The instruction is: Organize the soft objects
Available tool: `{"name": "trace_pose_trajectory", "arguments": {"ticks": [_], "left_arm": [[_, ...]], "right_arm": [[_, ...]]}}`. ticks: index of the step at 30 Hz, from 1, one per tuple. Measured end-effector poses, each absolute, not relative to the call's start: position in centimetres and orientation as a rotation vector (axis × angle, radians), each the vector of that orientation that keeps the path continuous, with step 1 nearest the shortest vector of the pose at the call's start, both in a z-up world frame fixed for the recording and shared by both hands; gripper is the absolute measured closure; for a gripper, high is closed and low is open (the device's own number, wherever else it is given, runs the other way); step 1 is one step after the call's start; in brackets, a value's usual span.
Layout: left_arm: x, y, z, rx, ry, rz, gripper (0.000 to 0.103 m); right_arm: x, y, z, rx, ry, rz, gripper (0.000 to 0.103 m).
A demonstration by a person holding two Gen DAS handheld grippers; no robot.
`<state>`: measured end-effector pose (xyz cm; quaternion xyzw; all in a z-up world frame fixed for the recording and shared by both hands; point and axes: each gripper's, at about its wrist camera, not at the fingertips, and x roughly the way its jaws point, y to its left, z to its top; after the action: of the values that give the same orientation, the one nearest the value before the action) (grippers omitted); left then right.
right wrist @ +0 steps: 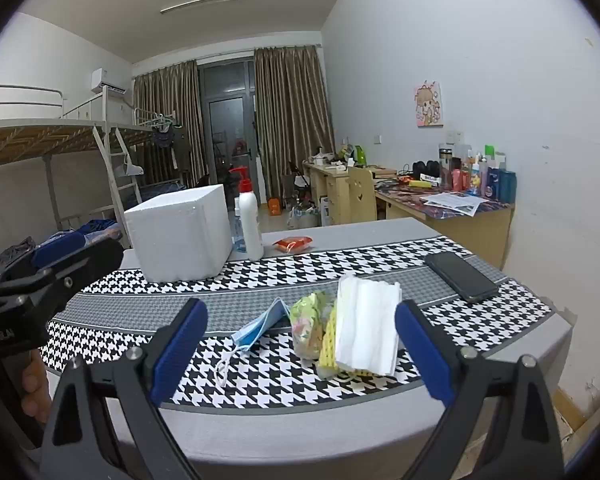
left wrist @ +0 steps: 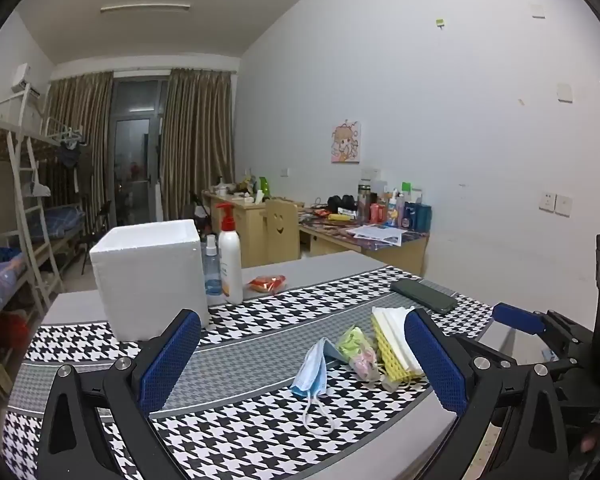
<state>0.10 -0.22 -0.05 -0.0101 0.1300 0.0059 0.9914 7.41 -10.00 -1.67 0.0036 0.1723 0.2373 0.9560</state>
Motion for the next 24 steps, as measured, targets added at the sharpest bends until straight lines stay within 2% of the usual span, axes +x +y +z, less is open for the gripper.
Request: {"name": "trace_pose_trajectory", "arguments": {"ticks": [24], "left_arm": [[0.53,0.40,-0.30,-0.023,0.262,0.060,0.001]], "right_arm": [[7.40,-10.29,-1.41,0.000,0.345,0.470,0.006]]}}
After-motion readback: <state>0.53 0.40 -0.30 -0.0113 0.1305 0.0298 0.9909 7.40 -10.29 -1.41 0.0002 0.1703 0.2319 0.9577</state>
